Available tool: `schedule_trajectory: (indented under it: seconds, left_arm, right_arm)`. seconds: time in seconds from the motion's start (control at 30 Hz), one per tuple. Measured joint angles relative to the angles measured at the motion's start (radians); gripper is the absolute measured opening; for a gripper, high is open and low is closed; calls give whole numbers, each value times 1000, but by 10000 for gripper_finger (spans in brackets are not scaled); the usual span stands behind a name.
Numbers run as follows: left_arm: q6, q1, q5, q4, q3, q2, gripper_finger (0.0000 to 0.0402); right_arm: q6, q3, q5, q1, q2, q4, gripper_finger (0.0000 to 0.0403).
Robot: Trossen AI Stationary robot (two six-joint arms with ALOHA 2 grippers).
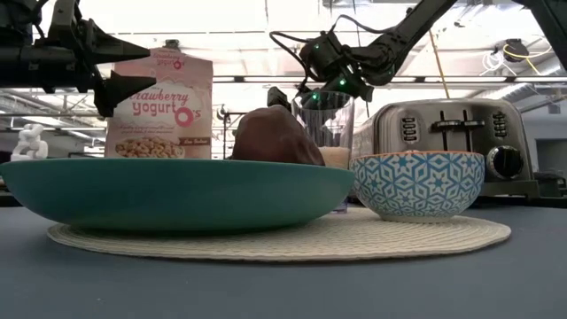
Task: Arrange a breakfast setting
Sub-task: Put the green spoon on the table to the right side of the orange bowl
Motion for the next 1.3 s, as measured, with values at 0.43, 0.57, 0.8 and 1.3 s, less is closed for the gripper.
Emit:
schedule_trajectory:
  seconds: [0.43,0.57,0.8,1.3]
  left_arm:
    - [0,0,0,0,0,0,287]
    - [0,0,0,0,0,0,287]
    - [0,0,0,0,0,0,287]
    - [0,0,0,1,0,0,287]
  right_arm:
    - [0,0,0,0,0,-1,300]
    - [0,0,0,0,0,-1,283]
    - [0,0,0,0,0,-2,253]
    - [-5,0,34,-3,0,-2,200]
